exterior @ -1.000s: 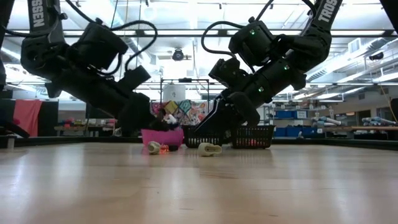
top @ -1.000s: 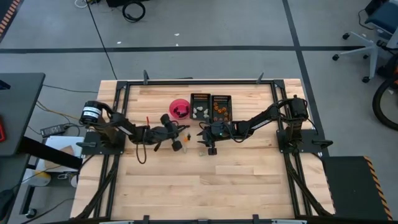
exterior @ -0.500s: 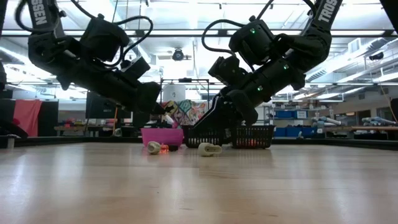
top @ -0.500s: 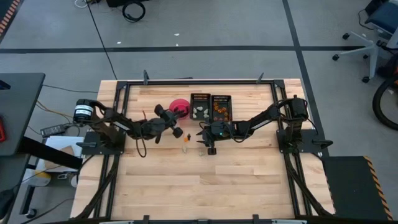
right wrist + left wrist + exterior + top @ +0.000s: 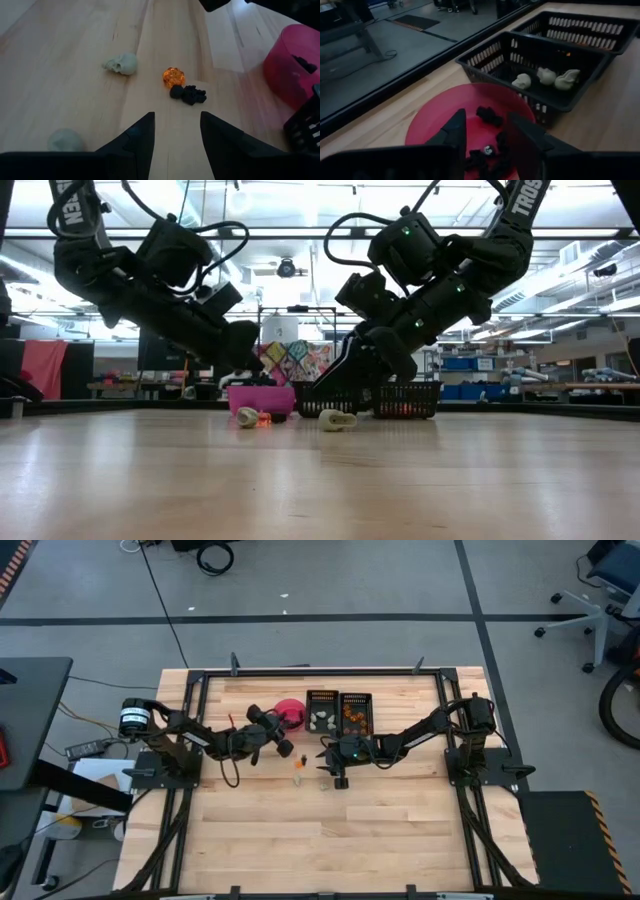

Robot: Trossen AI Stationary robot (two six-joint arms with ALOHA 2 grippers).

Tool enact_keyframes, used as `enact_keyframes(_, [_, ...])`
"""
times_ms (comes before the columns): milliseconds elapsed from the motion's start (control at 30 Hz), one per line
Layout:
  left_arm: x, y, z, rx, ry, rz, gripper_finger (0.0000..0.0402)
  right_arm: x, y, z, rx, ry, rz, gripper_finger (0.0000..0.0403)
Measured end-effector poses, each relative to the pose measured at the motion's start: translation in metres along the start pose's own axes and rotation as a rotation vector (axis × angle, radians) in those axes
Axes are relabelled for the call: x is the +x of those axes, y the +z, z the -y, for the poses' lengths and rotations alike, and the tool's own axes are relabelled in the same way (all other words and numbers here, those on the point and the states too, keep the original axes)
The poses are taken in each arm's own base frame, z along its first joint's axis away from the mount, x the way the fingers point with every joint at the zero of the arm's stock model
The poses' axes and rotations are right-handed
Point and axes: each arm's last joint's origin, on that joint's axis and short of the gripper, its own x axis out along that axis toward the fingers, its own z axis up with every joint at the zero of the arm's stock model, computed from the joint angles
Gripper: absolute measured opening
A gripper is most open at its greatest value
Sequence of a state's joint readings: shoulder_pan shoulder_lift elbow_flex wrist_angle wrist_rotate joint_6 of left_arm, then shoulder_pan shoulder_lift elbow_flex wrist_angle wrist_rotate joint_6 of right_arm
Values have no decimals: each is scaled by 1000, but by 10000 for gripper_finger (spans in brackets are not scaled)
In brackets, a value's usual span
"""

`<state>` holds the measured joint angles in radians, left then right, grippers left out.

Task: Sort Halloween decoration
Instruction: Put the orange pumpkin toy into the right black bin

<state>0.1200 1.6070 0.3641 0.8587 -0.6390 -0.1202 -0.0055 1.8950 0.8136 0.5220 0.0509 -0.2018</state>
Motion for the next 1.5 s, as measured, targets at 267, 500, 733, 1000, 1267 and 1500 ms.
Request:
enact_keyframes(267, [-10, 2, 21, 96, -376, 22, 114, 0, -3, -1, -5, 5, -28, 162])
enact_keyframes(500, [-16, -8, 29, 72, -617, -98, 114, 0, -3, 0, -20, -11, -29, 162])
enact_keyframes(733, [-22, -16, 35, 107, -700, -168, 115, 0, -2, 0, -15, -12, -28, 162])
enact_keyframes(1000, [-20, -21, 35, 137, -660, -180, 151, 0, -2, 0, -5, -14, -26, 162])
enact_keyframes(1267, [-15, -35, 36, 170, -621, -229, 176, 0, -2, 0, -5, -15, -26, 162])
enact_keyframes(1500, [-8, -37, 42, 182, -613, -223, 176, 0, -2, 0, -9, -15, -25, 162])
